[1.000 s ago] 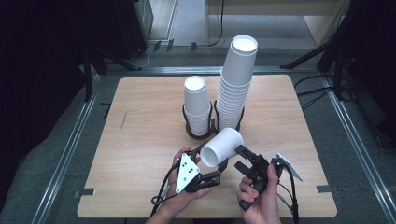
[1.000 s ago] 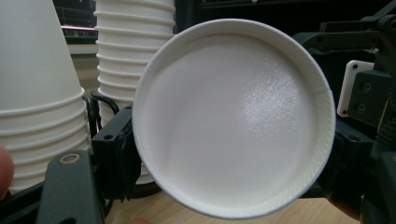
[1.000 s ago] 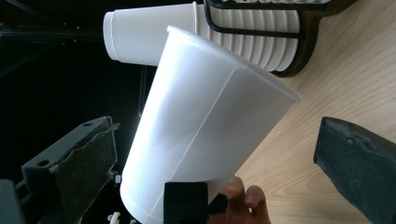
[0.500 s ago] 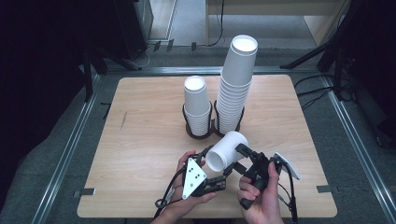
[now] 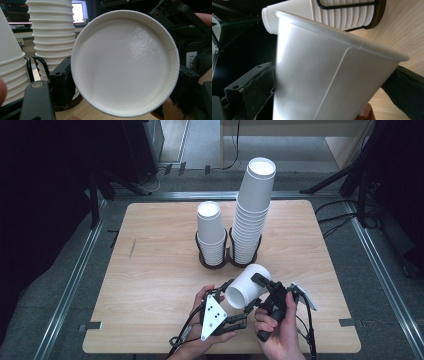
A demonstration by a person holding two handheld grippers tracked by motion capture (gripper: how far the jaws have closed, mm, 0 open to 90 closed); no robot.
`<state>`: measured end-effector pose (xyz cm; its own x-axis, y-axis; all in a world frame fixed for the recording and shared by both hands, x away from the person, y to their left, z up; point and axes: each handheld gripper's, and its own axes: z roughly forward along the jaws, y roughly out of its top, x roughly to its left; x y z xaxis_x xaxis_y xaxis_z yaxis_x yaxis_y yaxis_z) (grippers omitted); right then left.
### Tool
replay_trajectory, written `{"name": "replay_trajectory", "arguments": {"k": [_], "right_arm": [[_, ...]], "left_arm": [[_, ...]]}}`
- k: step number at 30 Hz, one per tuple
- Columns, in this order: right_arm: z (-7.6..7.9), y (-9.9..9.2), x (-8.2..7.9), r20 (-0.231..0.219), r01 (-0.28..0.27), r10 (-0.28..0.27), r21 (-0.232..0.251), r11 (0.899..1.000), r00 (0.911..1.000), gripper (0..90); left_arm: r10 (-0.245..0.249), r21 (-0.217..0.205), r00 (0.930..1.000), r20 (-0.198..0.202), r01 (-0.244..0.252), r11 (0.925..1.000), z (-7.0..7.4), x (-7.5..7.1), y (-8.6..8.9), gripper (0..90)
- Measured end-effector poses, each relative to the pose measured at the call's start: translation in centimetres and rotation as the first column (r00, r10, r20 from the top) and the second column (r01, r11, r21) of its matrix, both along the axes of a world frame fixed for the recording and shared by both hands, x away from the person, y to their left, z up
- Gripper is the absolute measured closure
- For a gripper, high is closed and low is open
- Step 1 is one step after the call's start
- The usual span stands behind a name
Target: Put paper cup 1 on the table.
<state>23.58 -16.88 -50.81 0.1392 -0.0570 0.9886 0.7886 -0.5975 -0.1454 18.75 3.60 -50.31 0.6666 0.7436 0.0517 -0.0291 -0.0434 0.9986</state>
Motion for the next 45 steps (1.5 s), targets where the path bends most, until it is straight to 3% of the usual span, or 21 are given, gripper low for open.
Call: {"name": "replay_trajectory", "arguments": {"k": [13,25,39,45], "right_arm": [[-0.31,-0.4,0.25,0.0,0.011,-0.011,0.019,1.0,0.9999,5.8],[-0.63,-0.29,0.14,0.046,0.02,-0.022,0.043,0.999,0.9987,11.5],[-0.5,-0.23,0.01,0.08,0.04,-0.04,0.01,0.999,0.996,16.6],[-0.48,-0.19,-0.02,0.091,0.052,-0.05,-0.01,0.999,0.9946,17.3]], "left_arm": [[-0.011,0.003,0.9999,0.009,0.011,0.9999,-0.18,-0.17,-0.21,22.2],[-0.01,0.009,0.9999,0.005,0.01,0.9999,-0.31,-0.13,-0.22,21.9],[-0.028,0.001,0.9995,-0.017,0.028,0.9996,-0.43,0.23,0.01,19.8],[-0.019,0.021,0.9983,-0.055,0.02,0.9996,-0.2,0.3,0.14,18.6]]}}
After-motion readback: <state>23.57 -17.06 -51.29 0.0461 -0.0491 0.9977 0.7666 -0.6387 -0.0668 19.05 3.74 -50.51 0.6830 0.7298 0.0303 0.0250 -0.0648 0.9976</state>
